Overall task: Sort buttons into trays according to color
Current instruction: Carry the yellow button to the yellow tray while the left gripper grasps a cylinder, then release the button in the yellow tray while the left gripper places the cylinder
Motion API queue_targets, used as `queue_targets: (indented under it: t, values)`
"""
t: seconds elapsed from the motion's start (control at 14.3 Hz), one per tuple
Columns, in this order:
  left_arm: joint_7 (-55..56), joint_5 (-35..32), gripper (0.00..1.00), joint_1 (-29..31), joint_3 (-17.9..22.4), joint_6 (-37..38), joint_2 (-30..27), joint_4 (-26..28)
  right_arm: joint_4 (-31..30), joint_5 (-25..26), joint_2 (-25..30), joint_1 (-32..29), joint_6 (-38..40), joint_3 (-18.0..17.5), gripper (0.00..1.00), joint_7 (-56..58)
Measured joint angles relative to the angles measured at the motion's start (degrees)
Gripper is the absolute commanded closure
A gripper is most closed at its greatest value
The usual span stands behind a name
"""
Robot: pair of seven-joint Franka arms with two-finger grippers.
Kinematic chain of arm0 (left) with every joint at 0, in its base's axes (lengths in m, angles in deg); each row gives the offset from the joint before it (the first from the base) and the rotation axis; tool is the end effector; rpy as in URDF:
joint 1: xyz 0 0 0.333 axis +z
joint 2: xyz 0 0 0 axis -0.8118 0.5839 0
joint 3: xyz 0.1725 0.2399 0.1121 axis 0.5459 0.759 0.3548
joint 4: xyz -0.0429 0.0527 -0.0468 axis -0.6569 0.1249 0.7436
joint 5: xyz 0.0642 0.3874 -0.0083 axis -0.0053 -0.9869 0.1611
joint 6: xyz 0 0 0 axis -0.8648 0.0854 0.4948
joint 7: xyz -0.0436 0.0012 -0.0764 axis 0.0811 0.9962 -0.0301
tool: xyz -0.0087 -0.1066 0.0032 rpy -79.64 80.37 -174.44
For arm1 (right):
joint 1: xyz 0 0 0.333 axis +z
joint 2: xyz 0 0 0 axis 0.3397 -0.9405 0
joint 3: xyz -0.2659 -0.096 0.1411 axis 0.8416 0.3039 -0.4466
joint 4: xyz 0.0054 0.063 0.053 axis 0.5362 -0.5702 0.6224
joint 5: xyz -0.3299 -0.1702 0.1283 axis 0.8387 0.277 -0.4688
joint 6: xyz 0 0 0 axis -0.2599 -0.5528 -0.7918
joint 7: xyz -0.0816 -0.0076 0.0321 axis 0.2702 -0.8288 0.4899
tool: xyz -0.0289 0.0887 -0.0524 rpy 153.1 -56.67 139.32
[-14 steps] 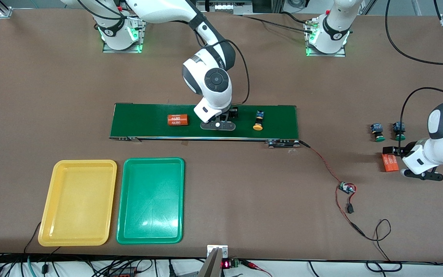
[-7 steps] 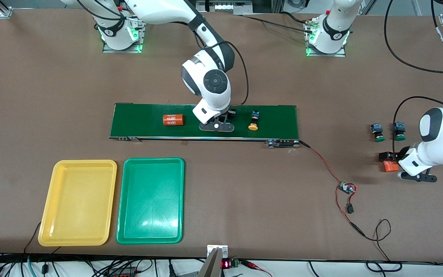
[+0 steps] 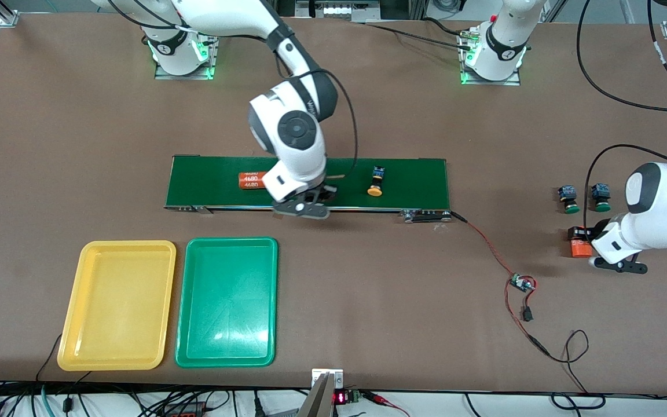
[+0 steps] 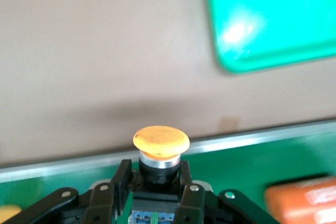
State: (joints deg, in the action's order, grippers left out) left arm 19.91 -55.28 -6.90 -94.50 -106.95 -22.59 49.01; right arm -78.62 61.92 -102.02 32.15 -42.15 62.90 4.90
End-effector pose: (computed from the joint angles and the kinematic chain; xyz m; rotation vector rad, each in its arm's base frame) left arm 0.6396 0.1490 0.2055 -3.1152 0.2339 0.3065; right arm 0.5740 0.4426 0.3242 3.1012 -0.3017 0.0862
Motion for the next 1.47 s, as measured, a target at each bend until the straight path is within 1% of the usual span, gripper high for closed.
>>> queue_targets:
  t: [0.14,0.21,0.28,0.42,0.49,0.56,0.63,0.7,0.84,0.91,1.05,1.12,1.26,1.33,1.47]
  values:
    - [0.0,0.0,0.66,0.0,-5.8,8.5,-0.7,-2.3,0.5,0.0,0.6,-0.7,1.4,5.2,0.86,2.7]
    - [0.1,0.0,0.66,-0.1,-8.9,12.4,-1.1,-3.5,0.5,0.0,0.7,-2.0,1.6,6.7,0.89,5.6]
    - [0.0,0.0,0.67,-0.1,-11.9,15.8,-1.6,-4.5,0.5,0.0,0.6,-4.3,1.7,7.4,0.92,8.8]
    - [-0.1,0.1,0.65,-0.3,-17.9,21.0,-2.0,-5.0,0.4,0.0,0.5,-10.0,1.7,7.6,0.93,15.7]
    - [-0.2,0.1,0.64,-1.0,-20.5,23.0,-2.0,-4.8,0.4,0.0,0.3,-12.5,1.7,7.6,0.94,19.6]
    - [-0.4,0.3,0.65,-2.3,-22.3,24.3,-2.0,-4.6,0.4,0.0,0.0,-14.2,1.8,7.5,0.95,22.7]
    - [-1.7,0.6,0.68,-4.2,-23.2,24.6,-1.9,-4.2,0.3,0.0,-0.4,-15.3,1.8,7.5,0.95,25.1]
    - [-4.2,0.9,0.68,-6.5,-23.5,24.7,-1.9,-3.7,0.3,0.0,-0.8,-16.0,1.8,7.5,0.95,27.1]
    - [-8.8,1.1,0.71,-11.9,-23.5,24.7,-1.6,-3.3,0.3,0.0,-1.4,-17.1,1.8,7.5,0.95,31.2]
    - [-10.7,1.1,0.74,-14.5,-23.6,24.6,-1.5,-3.2,0.3,0.0,-1.7,-18.0,1.8,7.6,0.95,33.5]
    - [-14.1,1.1,0.74,-18.8,-23.6,23.8,-1.4,-2.6,0.3,0.0,-2.4,-21.6,1.8,7.6,0.95,39.5]
    - [-15.0,1.1,0.74,-20.1,-23.6,22.2,-1.4,-1.5,0.2,0.0,-3.0,-23.8,1.8,7.6,0.95,42.6]
    - [-16.0,1.1,0.75,-20.9,-23.5,17.2,-1.4,2.2,0.2,0.0,-4.2,-27.9,1.5,7.6,0.95,47.2]
    - [-16.6,1.1,0.74,-20.8,-23.4,14.7,-1.2,4.2,0.2,0.0,-5.0,-29.6,0.9,7.6,0.95,48.8]
    - [-17.6,1.1,0.74,-20.8,-23.3,12.0,-0.9,7.1,0.2,0.0,-6.9,-31.4,-2.0,7.5,0.94,51.2]
